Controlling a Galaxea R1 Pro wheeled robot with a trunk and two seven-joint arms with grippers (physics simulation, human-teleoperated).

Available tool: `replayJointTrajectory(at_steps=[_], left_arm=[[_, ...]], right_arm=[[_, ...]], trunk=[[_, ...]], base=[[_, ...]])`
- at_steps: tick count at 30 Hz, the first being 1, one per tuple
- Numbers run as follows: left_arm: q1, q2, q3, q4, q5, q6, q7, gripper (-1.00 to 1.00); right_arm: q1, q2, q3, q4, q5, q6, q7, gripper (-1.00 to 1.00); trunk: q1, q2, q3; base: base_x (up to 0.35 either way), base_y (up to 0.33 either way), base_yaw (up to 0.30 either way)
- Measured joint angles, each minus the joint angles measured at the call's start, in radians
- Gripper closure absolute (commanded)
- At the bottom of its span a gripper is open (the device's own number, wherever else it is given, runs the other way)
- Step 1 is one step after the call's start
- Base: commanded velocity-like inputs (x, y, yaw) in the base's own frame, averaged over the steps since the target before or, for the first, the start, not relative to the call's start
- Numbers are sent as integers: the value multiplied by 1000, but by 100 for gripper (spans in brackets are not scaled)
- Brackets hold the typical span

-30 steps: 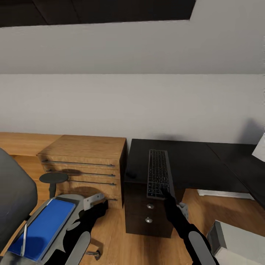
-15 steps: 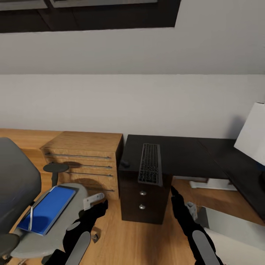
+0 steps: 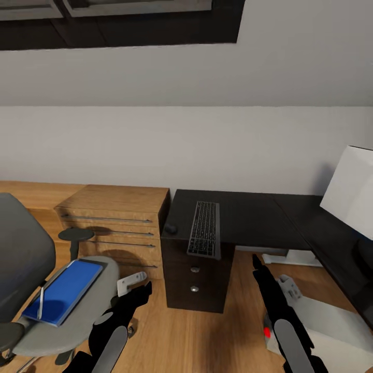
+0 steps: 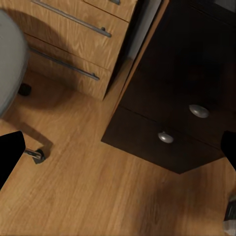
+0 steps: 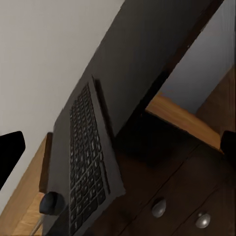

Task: In the bedroom, organize the workspace by keeping the computer under the desk, ensuring the monitor is on the desk, placing the keyboard on the desk next to the monitor, placing the mouse on the desk next to the keyboard, moving the folder from the swivel chair onto the desk next to the mouse, stacking the notebook on top of the folder with the pen on top of the notebook, and positioning the swivel chair next to the desk.

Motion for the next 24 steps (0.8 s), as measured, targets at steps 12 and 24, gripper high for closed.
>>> replayJointTrajectory(at_steps=[12,24], left_arm=[[0,-1,-1,-1,-6,-2,3,-100],[0,-2,-3,-1,-6,0,3,-100]], right_arm=[[-1,-58,0,-21,100,175,-39,-100],[-133,-110,1,-40,124,703,-281,-100]], trunk=[[-46,84,38],[-92,168,75]], base=[[-1,-1,0],[0,0,0]])
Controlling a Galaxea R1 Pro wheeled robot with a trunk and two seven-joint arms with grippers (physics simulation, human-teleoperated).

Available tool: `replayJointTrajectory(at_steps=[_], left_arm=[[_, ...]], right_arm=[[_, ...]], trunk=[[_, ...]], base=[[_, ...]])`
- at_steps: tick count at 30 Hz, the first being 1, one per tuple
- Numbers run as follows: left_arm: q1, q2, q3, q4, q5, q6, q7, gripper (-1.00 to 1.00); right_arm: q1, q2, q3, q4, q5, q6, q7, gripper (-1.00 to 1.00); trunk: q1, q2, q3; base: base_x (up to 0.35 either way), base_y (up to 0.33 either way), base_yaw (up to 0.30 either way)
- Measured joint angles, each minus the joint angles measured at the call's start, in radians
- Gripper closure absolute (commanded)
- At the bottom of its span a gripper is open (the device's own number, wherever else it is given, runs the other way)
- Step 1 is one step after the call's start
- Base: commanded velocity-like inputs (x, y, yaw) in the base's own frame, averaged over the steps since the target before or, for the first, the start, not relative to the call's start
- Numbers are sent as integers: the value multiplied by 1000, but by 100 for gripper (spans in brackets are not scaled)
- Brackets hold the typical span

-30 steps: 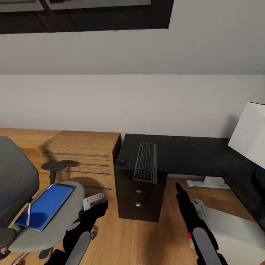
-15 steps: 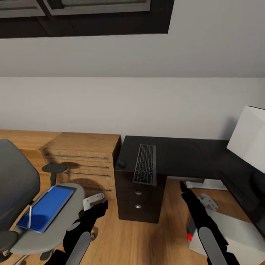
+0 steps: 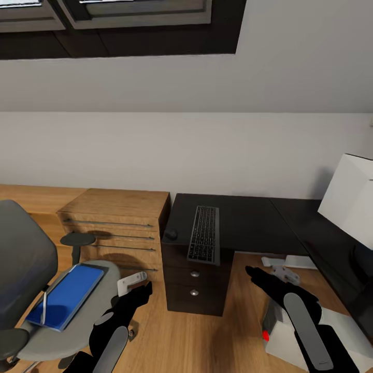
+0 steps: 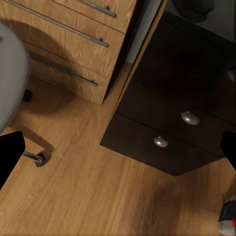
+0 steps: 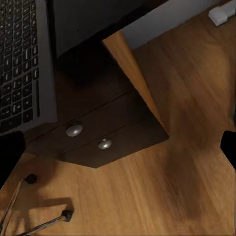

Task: In the bedroom, organize the workspace by keeping the computer under the desk, ensuring the monitor is on the desk, placing the keyboard on the desk next to the monitor, placing the mouse on the desk next to the keyboard, moving the folder from the swivel chair onto the desk next to the mouse, stacking the notebook on top of the folder with the pen on top of the notebook, and positioning the swivel chair next to the desk.

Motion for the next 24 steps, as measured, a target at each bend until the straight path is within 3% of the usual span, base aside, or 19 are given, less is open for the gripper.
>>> replayJointTrajectory(at_steps=[3,4,6,11,17,24], left_arm=[[0,-1,0,0,0,0,0,-100],[0,-1,-1,0,-1,1,0,-100],[0,-1,-1,0,-1,1,0,-100],[0,-2,-3,0,0,1,1,-100],[0,-3,-11,16,1,0,7,-100],[0,-5,-22,34,0,-3,9,-100]], right_arm=[[-66,0,7,15,39,22,-36,-100],[-123,0,27,39,95,47,-80,-100],[-162,2,60,52,147,80,-109,-100],[-196,2,114,72,249,92,-129,-100],[-202,-4,131,128,278,-36,-136,-100],[-188,-17,147,126,304,-48,-133,-100]], trunk=[[-12,21,9],[-15,28,13],[-23,42,19],[-42,77,34],[-65,119,53],[-92,168,75]], base=[[0,0,0],[0,0,0],[0,0,0],[0,0,0],[0,0,0],[-24,0,0]])
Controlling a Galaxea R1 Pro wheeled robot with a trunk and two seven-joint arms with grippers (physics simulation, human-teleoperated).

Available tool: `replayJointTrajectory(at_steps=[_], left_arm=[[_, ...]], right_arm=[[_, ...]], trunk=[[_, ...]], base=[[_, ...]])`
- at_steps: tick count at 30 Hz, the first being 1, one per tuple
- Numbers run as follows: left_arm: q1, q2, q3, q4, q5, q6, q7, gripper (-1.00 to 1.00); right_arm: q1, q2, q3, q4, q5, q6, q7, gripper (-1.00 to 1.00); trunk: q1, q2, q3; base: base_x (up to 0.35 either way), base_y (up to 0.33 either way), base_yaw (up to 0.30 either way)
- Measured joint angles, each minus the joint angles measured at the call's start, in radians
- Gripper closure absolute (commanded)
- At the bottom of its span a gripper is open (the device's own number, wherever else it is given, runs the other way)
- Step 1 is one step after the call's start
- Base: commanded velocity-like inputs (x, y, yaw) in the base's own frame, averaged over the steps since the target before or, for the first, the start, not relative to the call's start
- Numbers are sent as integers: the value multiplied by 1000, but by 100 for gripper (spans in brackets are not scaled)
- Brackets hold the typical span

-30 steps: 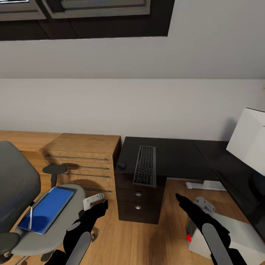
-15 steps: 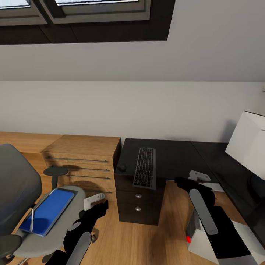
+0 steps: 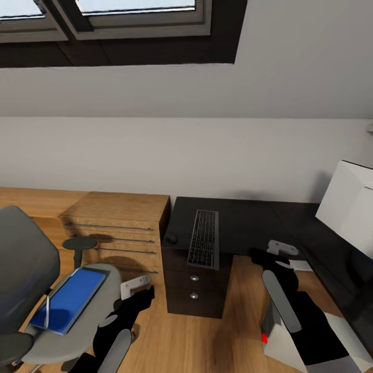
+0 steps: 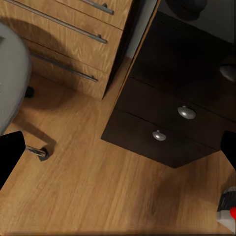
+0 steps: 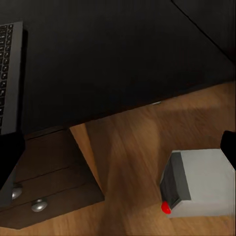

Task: In the bedroom, organize the workspace by keeping the computer under the desk, ensuring the monitor is on the desk, placing the keyboard on the desk next to the monitor, placing the mouse on the desk next to the keyboard, moving the folder from the swivel chair onto the desk next to the mouse, stacking the notebook on top of the folder with the pen on top of the notebook, and positioning the swivel chair next to the desk.

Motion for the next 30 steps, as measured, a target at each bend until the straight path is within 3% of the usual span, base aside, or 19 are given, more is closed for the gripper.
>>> replayJointTrajectory(at_steps=[15,30], left_arm=[[0,4,3,0,-3,-1,-2,-100],[0,2,-1,-4,-4,-1,-2,-100]], right_arm=[[23,3,2,-23,14,4,-7,-100],[24,2,2,-18,18,0,-7,-100]], trunk=[[-57,105,47],[-115,210,94]], base=[[-290,-23,0],[-306,-195,0]])
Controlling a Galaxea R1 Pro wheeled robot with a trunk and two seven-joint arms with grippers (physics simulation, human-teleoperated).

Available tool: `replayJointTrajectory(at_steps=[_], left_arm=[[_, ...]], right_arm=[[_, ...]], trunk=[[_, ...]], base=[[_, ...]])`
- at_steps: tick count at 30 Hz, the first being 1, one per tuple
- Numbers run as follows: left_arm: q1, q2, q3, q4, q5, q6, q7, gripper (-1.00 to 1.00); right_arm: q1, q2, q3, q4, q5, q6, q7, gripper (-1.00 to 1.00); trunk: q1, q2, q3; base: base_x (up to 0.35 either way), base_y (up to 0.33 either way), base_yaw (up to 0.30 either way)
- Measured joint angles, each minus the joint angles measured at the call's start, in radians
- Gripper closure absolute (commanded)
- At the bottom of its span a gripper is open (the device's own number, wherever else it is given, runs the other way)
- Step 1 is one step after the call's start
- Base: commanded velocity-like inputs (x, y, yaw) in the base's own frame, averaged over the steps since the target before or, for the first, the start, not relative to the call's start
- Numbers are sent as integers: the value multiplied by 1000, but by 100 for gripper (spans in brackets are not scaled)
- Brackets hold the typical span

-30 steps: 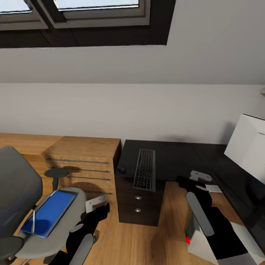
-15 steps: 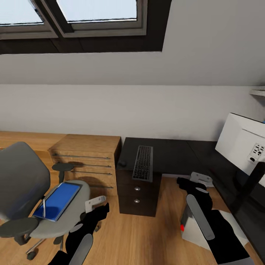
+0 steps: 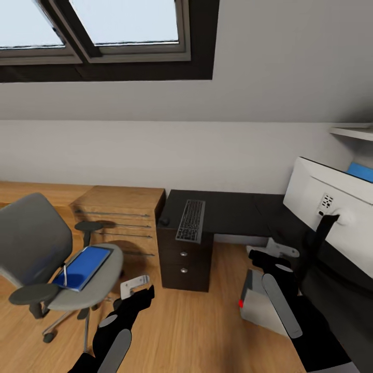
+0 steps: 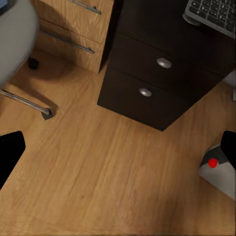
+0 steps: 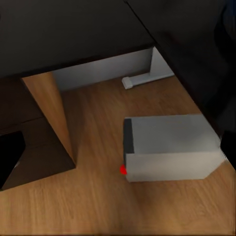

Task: In the bedroom, organize the workspace by keeping the computer under the desk, ensuring the monitor is on the desk, placing the keyboard on the desk next to the monitor, placing the mouse on the desk next to the keyboard, moving the folder from the swivel chair onto the desk next to the mouse, stacking the notebook on top of the folder with the pen on top of the notebook, and positioning the swivel chair next to the desk.

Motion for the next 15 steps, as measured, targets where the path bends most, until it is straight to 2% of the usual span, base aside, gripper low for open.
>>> replayJointTrajectory(at_steps=[15], left_arm=[[0,-1,-2,0,1,0,-1,-100]], right_arm=[[0,0,0,1,0,-1,0,-100]], trunk=[[-58,105,47]], base=[[-303,-193,0]])
